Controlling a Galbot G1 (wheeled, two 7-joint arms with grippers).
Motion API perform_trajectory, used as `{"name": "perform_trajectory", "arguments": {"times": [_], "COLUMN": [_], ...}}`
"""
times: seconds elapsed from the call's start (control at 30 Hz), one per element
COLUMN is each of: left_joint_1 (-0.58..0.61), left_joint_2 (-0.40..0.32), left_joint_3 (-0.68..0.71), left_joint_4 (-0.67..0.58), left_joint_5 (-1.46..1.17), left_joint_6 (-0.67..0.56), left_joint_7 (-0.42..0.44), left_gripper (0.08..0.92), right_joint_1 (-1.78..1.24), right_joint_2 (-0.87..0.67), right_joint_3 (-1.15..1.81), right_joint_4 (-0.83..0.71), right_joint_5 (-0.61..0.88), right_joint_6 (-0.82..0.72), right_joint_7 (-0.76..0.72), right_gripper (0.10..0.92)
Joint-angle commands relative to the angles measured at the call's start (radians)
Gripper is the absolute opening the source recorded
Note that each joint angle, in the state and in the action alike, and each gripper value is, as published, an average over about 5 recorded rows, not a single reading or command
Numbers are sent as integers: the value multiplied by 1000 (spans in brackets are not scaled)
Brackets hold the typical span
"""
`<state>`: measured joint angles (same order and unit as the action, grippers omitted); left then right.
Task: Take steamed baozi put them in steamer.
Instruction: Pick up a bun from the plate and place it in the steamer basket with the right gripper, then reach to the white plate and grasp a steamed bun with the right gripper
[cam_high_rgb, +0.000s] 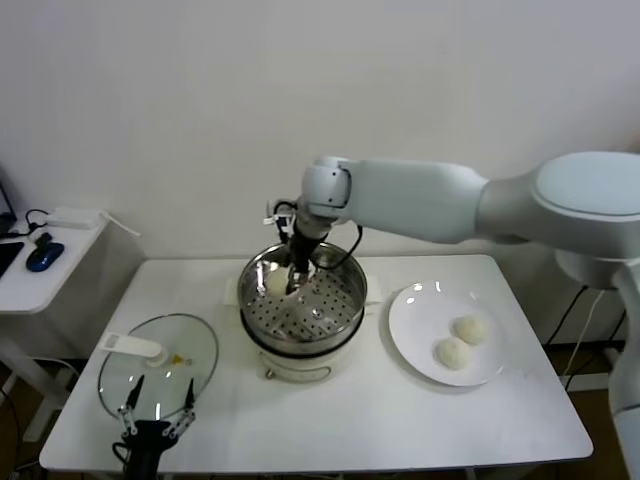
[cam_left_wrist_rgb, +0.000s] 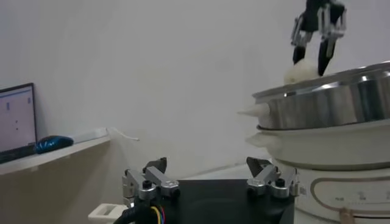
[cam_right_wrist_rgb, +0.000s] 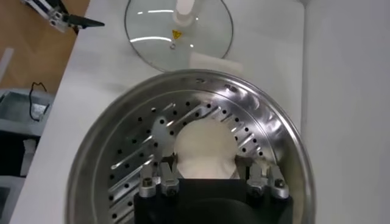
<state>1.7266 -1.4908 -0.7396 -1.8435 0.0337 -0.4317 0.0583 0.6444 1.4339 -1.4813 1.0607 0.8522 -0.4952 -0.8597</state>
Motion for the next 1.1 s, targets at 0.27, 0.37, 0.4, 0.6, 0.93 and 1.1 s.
{"name": "perform_trajectory", "arguments": {"times": [0.27,0.37,0.4,0.6,0.93,1.1], "left_joint_1": [-3,-4,-4,1,-4,-4], "left_joint_2": [1,0,-1,-6,-11,-10], "left_joint_3": [1,0,0,-4,1,-1], "left_joint_4": [-3,-5,-6,-14,-15,-13], "left_joint_5": [-1,-2,-2,-4,0,-2], "left_joint_6": [0,1,1,5,15,12], "left_joint_7": [0,0,0,0,3,2], "left_gripper": [823,823,823,823,823,823], "right_joint_1": [-161,-136,-112,142,443,418], "right_joint_2": [88,71,58,-60,-390,-546], "right_joint_3": [56,58,50,-87,-365,-450], "right_joint_4": [-165,-138,-122,4,174,272], "right_joint_5": [-80,-67,-54,34,-19,-193], "right_joint_6": [-6,-10,-9,40,283,350], "right_joint_7": [-1,0,-4,-72,-281,-273], "right_gripper": [645,658,669,802,823,823]}}
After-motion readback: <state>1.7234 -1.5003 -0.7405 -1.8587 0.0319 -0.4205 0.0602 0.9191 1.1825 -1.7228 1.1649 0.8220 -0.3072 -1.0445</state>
